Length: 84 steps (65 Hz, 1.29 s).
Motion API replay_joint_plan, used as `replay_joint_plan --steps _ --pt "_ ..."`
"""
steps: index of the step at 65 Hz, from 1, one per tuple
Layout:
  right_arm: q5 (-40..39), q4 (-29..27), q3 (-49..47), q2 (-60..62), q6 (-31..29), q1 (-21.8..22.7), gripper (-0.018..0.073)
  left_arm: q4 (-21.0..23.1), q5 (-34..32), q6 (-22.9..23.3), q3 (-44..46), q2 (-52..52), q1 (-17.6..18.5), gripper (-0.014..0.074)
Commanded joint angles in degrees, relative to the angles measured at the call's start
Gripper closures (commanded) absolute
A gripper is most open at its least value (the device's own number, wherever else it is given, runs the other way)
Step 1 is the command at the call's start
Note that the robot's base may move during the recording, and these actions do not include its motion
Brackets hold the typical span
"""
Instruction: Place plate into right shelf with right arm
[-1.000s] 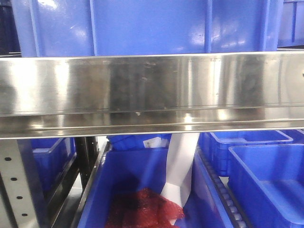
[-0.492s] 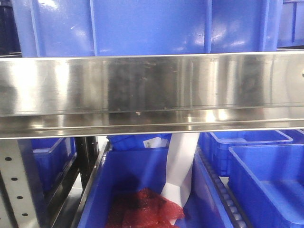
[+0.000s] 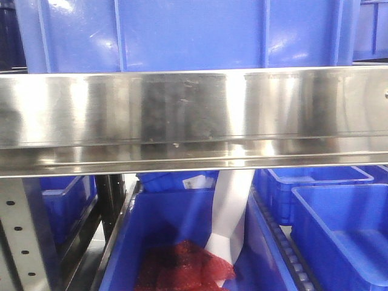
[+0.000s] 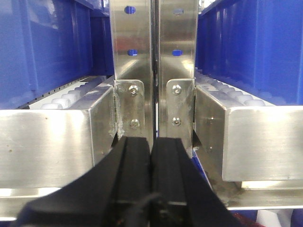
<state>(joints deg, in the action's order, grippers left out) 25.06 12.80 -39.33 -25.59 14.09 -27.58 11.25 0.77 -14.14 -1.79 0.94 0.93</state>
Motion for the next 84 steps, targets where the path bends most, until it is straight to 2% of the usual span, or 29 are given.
replay_joint_plan --steps 1,23,29,37,46,53,62,71,76,84 --pt "-4.41 1.13 1.38 2.45 -0.05 0.26 0.0503 0.12 -4.93 0.14 -0.65 0.64 0.29 0.0643" --pt "-4.56 1.36 4.97 4.14 -0.05 0.26 0.0503 0.12 -4.93 0.14 -0.65 0.64 0.29 0.0643" --pt "-4.67 3.19 5.98 4.14 -0.20 0.26 0.0503 0.12 -4.93 0.14 -0.65 0.64 0.29 0.0643" --pt "-5.21 1.55 8.90 6.38 -5.38 1.00 0.0503 0.12 -4.93 0.14 -0.65 0.64 0.29 0.0643" --pt "-7.01 -6.98 15.07 11.71 -16.13 5.66 0.0503 0.12 -4.93 0.14 -0.65 0.64 0.29 0.0643" --pt "-9.60 -12.42 21.08 16.10 -20.86 11.01 0.0503 0.12 -4.93 0.14 -0.65 0.64 0.29 0.0643" --pt "-15.53 -16.36 29.73 21.37 -21.29 18.55 0.0503 0.12 -4.93 0.14 -0.65 0.64 0.29 0.0643" --pt "-23.06 -20.62 38.33 26.24 -21.23 24.10 0.0503 0.12 -4.93 0.14 -0.65 0.64 0.29 0.0643" --pt "-25.56 -22.57 40.76 27.00 -21.17 25.65 0.0503 0.12 -4.93 0.14 -0.65 0.64 0.29 0.0643" --pt "-24.61 -20.56 40.57 26.94 -21.30 26.28 0.0503 0.12 -4.93 0.14 -0.65 0.64 0.29 0.0643"
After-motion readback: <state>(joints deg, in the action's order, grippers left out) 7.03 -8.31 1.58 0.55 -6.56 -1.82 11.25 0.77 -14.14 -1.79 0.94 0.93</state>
